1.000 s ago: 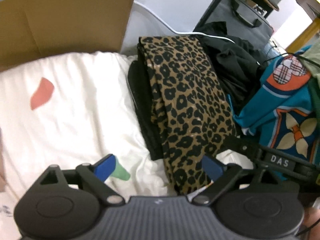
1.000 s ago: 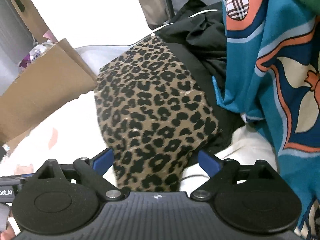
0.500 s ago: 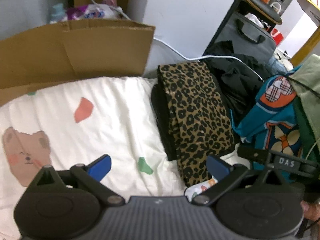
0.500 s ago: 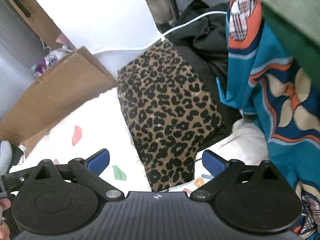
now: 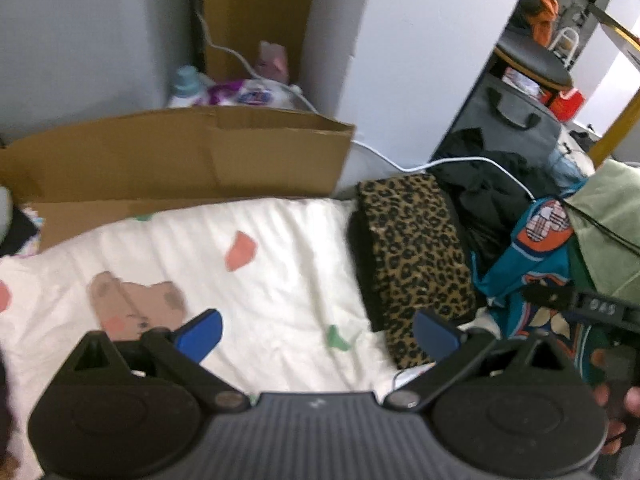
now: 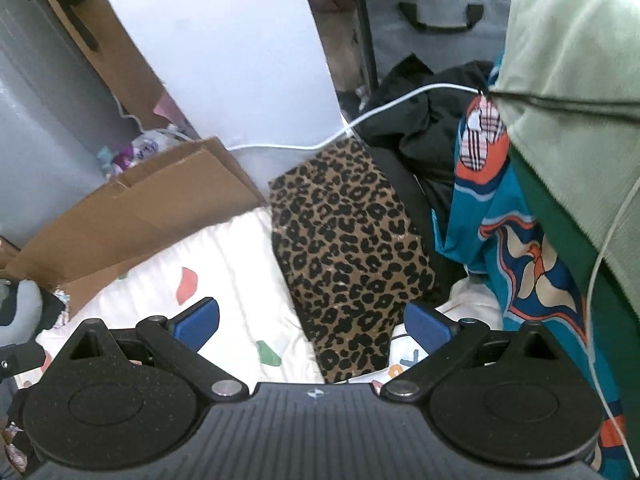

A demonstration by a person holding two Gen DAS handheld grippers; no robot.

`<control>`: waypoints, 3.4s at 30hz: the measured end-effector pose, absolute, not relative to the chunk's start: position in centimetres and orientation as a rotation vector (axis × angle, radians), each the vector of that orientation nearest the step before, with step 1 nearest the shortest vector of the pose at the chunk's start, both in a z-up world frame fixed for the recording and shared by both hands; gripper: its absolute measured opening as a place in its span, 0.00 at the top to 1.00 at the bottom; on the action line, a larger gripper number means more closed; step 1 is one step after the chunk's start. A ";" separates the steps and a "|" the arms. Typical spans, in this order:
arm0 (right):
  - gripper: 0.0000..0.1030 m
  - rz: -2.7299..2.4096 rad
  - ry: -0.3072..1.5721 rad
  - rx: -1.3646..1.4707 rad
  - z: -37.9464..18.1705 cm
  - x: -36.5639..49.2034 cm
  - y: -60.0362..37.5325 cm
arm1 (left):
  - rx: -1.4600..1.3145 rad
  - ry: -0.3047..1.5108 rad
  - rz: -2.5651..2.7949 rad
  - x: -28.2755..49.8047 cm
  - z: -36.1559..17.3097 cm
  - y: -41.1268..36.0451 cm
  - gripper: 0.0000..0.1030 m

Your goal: Fold clothes

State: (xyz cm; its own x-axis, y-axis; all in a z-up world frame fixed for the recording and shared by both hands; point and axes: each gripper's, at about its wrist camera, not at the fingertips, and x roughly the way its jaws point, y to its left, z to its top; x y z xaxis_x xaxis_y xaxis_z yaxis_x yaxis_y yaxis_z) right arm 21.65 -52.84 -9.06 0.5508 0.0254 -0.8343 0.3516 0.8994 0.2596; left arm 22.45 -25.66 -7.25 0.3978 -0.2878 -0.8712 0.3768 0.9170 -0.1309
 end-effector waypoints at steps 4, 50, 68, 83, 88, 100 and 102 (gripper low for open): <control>0.01 -0.169 0.976 0.425 -6.6 21.4 -51.6 | 0.104 1.083 -0.393 21.6 -4.8 -23.7 0.00; 0.01 0.158 0.900 0.248 10.6 9.9 -37.4 | -0.109 0.965 -0.024 3.3 8.5 -3.6 0.00; 0.01 0.191 0.931 0.235 6.8 8.9 -35.6 | -0.131 0.899 0.092 1.7 5.3 -1.9 0.00; 0.01 0.219 0.998 0.164 6.1 7.2 -33.7 | -0.145 0.944 0.083 0.9 2.3 -4.0 0.00; 0.01 0.232 1.001 0.132 6.2 6.4 -32.9 | -0.123 0.978 0.072 0.8 1.7 -5.1 0.00; 0.01 0.278 1.039 0.078 6.0 6.2 -30.4 | -0.168 0.982 0.121 0.5 1.4 -3.9 0.00; 0.01 0.280 1.042 0.073 5.8 6.1 -30.3 | -0.162 0.983 0.119 0.5 1.3 -4.0 0.00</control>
State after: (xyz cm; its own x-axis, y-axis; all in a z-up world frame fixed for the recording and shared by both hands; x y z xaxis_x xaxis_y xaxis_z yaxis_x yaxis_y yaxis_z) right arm 6.15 -30.31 5.83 0.4723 0.2631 -0.8412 -0.1945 0.9620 0.1917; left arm 0.46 -4.03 1.34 0.5493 0.0268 -0.8352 -0.1731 0.9814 -0.0824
